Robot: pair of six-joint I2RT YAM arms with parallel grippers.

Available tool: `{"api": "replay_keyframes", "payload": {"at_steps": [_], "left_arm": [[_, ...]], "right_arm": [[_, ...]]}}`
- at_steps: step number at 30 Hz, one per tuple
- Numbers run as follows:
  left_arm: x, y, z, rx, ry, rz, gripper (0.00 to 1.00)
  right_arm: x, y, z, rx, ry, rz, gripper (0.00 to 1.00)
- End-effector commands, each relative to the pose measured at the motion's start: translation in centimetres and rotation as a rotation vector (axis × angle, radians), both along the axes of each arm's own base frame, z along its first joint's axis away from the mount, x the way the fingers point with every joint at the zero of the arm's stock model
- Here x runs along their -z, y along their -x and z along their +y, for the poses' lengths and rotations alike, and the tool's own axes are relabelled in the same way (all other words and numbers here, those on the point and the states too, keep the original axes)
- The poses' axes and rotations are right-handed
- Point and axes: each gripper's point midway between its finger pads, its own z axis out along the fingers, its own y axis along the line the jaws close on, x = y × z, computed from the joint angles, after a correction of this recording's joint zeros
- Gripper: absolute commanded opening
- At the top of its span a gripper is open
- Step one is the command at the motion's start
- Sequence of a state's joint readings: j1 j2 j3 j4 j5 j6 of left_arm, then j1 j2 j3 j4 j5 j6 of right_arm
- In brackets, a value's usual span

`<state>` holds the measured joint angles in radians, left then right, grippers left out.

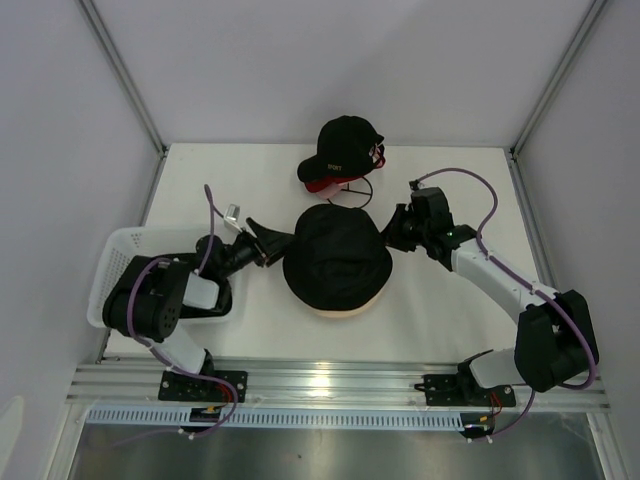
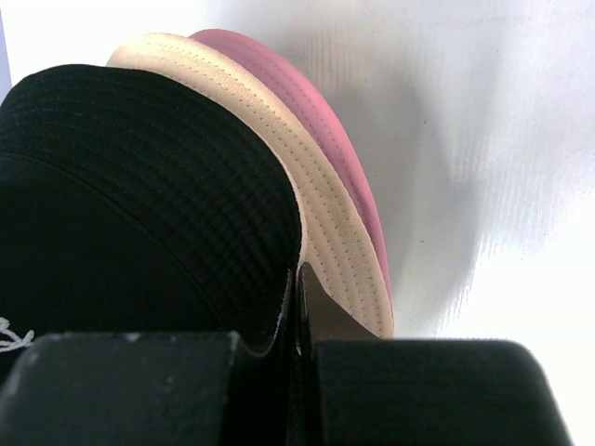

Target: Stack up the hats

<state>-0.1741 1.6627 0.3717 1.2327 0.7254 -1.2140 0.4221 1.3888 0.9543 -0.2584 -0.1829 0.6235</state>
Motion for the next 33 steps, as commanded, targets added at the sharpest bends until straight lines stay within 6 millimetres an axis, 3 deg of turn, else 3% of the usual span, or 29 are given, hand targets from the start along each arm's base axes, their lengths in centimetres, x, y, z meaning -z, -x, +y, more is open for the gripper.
{"api": "replay_keyframes", "payload": {"at_steps": [1, 8, 17, 27, 30, 32, 33], "left_arm": [[-8.0, 1.9, 1.6, -0.052, 0.123, -0.33, 0.82], [-8.0, 4.6, 2.5, -0.095, 0.156, -0.292, 0.82], [-8.6, 5.9, 2.7, -0.1, 0.143, -0.332, 0.78], [-7.5, 6.5, 1.6, -0.049, 0.117, -0.303, 0.75], [-7.4, 6.5, 0.8, -0.023, 0.134, -0.293, 0.68], [-7.3, 6.3, 0.5, -0.013, 0.156, -0.278, 0.49], [-7.0, 6.2, 0.5, -0.017, 0.155, -0.265, 0.49]], "right_arm": [[-1.5, -1.1, 0.3, 0.005, 0.004, -0.051, 0.0], [-1.4, -0.9, 0.2, 0.013, 0.007, -0.044, 0.0], [-0.6, -0.8, 0.4, 0.003, 0.006, -0.027, 0.0], [-0.5, -0.9, 0.8, -0.002, -0.003, -0.021, 0.0], [-0.5, -0.9, 0.9, -0.001, -0.002, -0.02, 0.0], [-0.5, -0.9, 0.9, 0.0, 0.002, -0.02, 0.0], [-0.5, -0.8, 0.9, 0.0, 0.003, -0.019, 0.0]]}}
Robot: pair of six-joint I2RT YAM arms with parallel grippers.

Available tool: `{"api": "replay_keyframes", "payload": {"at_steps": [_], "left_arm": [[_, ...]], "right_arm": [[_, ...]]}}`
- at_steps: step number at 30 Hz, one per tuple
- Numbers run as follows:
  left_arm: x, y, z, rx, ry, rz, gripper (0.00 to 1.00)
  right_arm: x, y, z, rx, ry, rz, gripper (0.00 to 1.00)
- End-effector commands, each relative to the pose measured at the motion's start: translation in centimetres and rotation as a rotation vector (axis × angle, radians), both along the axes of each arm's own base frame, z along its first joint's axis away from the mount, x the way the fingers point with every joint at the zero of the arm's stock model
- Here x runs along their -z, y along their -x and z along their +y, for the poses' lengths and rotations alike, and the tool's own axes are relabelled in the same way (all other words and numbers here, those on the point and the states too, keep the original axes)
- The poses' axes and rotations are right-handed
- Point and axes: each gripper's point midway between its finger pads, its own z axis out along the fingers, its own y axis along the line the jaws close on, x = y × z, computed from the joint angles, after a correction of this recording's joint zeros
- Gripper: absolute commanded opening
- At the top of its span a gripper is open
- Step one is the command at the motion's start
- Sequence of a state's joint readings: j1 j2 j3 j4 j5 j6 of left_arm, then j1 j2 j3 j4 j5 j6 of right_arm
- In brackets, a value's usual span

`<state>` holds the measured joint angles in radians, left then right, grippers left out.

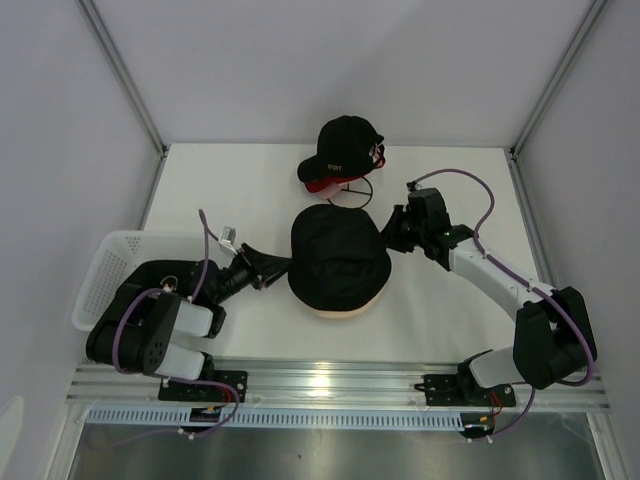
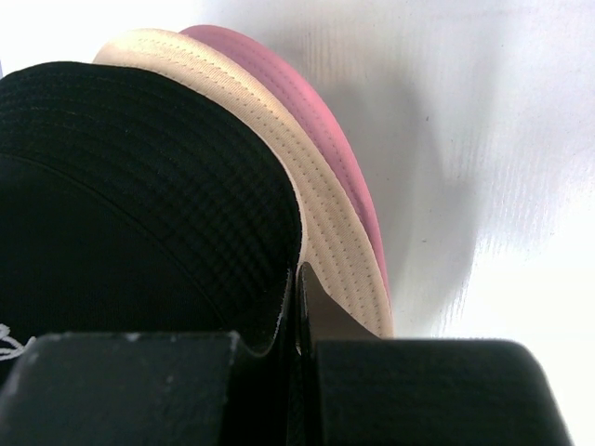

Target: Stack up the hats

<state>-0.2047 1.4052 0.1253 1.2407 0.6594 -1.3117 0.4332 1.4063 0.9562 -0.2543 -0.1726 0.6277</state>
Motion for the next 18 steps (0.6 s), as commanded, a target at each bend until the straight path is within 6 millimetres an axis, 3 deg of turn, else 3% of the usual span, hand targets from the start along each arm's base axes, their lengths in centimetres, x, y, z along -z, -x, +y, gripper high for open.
{"api": "replay_keyframes", "payload": {"at_steps": [1, 3, 4, 9, 14, 17, 18], "left_arm": [[-6.2, -0.2, -0.2, -0.004, 0.087, -0.314, 0.34], [-5.6, -0.7, -0.1, -0.023, 0.084, -0.29, 0.16], [-5.3, -0.8, 0.0, -0.032, 0.081, -0.276, 0.01], [-2.3, -2.3, 1.0, -0.141, 0.028, -0.17, 0.01], [-3.0, -2.3, 0.8, -0.137, 0.014, -0.232, 0.01], [-4.1, -2.2, 1.0, -0.143, 0.02, -0.287, 0.17], [-4.5, -2.0, 0.8, -0.129, 0.02, -0.302, 0.27]], "right_arm": [[-1.0, -0.7, 0.6, -0.001, -0.003, -0.028, 0.0], [-0.9, -0.7, 0.4, 0.002, 0.003, -0.028, 0.0], [-0.8, -0.6, 0.4, 0.004, 0.005, -0.025, 0.0], [-0.5, -0.6, 0.2, 0.007, 0.014, -0.021, 0.0], [-0.2, -0.5, 0.3, 0.005, 0.02, -0.01, 0.0], [-0.4, -0.6, 0.1, 0.008, 0.027, -0.019, 0.0], [-0.5, -0.6, 0.1, 0.007, 0.028, -0.019, 0.0]]}}
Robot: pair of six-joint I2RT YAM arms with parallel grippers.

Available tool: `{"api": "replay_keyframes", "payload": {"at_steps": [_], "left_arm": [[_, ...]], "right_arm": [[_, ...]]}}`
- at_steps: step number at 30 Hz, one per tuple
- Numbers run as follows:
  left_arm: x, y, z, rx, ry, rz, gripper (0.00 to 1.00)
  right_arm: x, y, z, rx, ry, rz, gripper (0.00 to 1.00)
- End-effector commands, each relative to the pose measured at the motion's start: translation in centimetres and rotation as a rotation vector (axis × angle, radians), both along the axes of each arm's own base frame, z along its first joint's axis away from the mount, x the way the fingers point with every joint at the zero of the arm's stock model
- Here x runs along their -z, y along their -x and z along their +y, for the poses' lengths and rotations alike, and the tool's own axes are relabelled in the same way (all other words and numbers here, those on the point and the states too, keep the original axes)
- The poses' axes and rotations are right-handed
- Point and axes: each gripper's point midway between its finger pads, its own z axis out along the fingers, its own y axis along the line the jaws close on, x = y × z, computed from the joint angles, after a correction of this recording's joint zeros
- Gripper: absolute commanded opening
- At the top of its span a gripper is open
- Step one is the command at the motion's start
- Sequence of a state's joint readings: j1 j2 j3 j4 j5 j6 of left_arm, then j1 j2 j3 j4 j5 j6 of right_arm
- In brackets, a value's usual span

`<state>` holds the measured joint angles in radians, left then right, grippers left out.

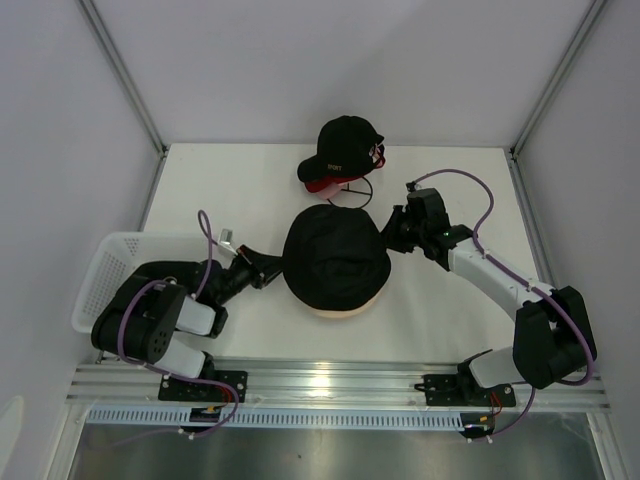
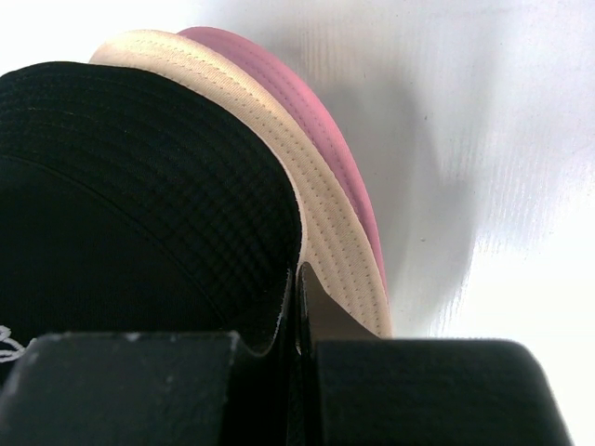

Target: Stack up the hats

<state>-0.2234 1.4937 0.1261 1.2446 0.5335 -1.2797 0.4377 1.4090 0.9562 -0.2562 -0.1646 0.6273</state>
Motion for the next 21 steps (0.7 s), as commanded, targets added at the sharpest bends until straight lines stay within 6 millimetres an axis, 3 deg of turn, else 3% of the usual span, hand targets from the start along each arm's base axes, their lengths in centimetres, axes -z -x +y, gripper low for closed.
{"api": "replay_keyframes", "payload": {"at_steps": [1, 2, 5, 6, 7, 8, 10, 15, 17, 21], "left_arm": [[-7.7, -0.8, 0.1, -0.014, 0.043, -0.375, 0.32], [-7.7, -0.8, 0.0, -0.011, 0.041, -0.372, 0.39], [-8.2, -1.6, 0.4, -0.049, 0.021, -0.372, 0.47], [-8.2, -2.0, 0.8, -0.081, 0.011, -0.365, 0.57], [-9.1, -2.1, 1.2, -0.106, -0.001, -0.391, 0.62], [-8.5, -2.4, 1.5, -0.123, -0.02, -0.359, 0.68], [-10.0, -2.5, 2.2, -0.159, -0.039, -0.407, 0.7], [-11.5, -2.8, 2.4, -0.172, -0.099, -0.426, 0.77], [-11.4, -2.7, 2.6, -0.183, -0.098, -0.415, 0.78], [-8.4, -3.5, 3.8, -0.242, -0.18, -0.248, 0.79]], "right_arm": [[-0.7, -0.7, 0.0, 0.007, 0.022, -0.022, 0.0], [-0.6, -0.7, 0.0, 0.006, 0.025, -0.02, 0.0], [-0.4, -0.6, -0.1, 0.01, 0.026, -0.016, 0.0], [-0.5, -0.5, 0.0, 0.01, 0.022, -0.015, 0.0], [-0.4, -0.5, 0.0, 0.01, 0.022, -0.015, 0.0], [-0.5, -0.5, 0.0, 0.013, 0.019, -0.017, 0.0], [-0.6, -0.5, -0.1, 0.013, 0.019, -0.022, 0.0], [-0.7, -0.6, 0.2, 0.001, 0.01, -0.027, 0.0], [-0.8, -0.7, 0.2, 0.001, 0.008, -0.03, 0.0], [-0.7, -0.7, 0.3, -0.005, 0.007, -0.03, 0.0]]}}
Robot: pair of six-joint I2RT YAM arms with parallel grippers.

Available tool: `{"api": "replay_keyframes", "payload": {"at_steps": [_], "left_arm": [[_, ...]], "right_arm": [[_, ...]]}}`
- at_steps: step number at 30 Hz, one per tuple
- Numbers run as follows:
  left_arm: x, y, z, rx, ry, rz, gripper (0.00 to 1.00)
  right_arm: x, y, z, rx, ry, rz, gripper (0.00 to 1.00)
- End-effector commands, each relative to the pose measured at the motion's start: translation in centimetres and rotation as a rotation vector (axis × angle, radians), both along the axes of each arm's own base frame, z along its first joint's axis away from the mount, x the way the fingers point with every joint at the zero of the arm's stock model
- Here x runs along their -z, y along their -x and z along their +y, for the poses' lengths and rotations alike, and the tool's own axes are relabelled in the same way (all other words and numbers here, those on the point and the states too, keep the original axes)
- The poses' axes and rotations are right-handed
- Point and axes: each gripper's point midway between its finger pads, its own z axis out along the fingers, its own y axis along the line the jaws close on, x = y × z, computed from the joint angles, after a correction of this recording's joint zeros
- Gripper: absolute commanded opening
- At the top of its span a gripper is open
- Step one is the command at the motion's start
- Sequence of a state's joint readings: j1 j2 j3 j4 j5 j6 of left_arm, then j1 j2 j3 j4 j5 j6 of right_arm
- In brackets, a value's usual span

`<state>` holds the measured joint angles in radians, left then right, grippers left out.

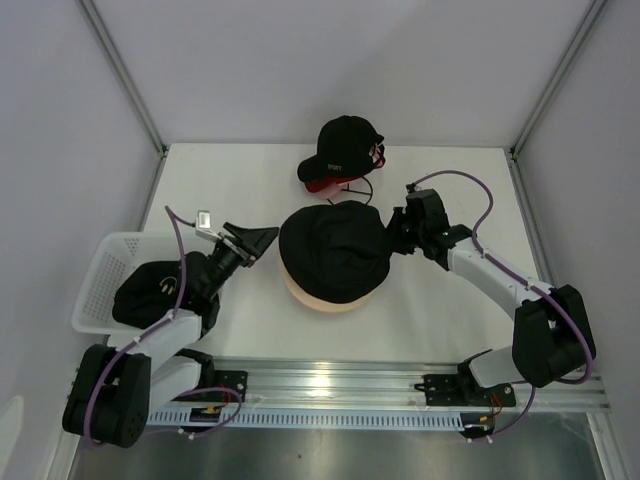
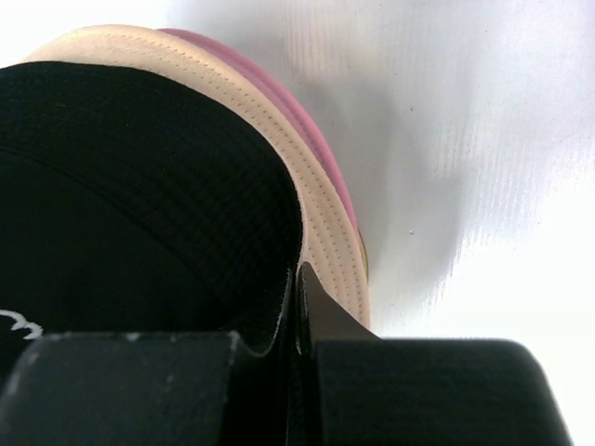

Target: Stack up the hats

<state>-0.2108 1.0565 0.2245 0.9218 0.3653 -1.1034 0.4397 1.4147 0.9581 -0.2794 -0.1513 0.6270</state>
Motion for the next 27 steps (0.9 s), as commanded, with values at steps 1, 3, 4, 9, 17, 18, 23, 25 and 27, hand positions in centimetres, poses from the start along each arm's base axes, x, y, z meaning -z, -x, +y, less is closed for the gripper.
{"api": "replay_keyframes", "payload": {"at_steps": [1, 3, 4, 9, 17, 18, 23, 25, 27], "left_arm": [[1.0, -1.4, 1.5, -0.099, -0.078, 0.089, 0.79], [1.1, -1.6, 2.5, -0.161, -0.095, 0.114, 0.79], [1.3, -1.4, 2.7, -0.17, -0.097, 0.115, 0.79], [-0.2, -0.9, 2.7, -0.164, -0.078, 0.07, 0.79], [-0.9, 0.2, 0.1, 0.003, 0.007, 0.025, 0.78], [-1.0, 0.4, -0.4, 0.032, 0.023, 0.021, 0.77], [-1.6, 1.9, -2.8, 0.181, 0.096, -0.017, 0.73], [-1.3, 2.0, -3.4, 0.195, 0.083, 0.002, 0.72], [-1.1, 2.0, -3.6, 0.198, 0.055, 0.006, 0.71]], "right_arm": [[-1.2, -0.9, 0.6, -0.014, -0.011, -0.05, 0.0], [-1.0, -0.8, 0.6, -0.019, -0.009, -0.044, 0.0], [-1.0, -0.8, 0.7, -0.019, -0.011, -0.043, 0.0], [-1.0, -0.9, 0.7, -0.019, -0.015, -0.044, 0.0], [-0.9, -0.9, 0.8, -0.022, -0.014, -0.041, 0.0], [-0.9, -0.9, 0.7, -0.02, -0.015, -0.042, 0.0], [-1.0, -0.8, 0.7, -0.017, -0.014, -0.04, 0.0], [-1.0, -0.7, 0.7, -0.016, -0.011, -0.042, 0.0], [-1.1, -0.8, 0.7, -0.015, -0.012, -0.043, 0.0]]}}
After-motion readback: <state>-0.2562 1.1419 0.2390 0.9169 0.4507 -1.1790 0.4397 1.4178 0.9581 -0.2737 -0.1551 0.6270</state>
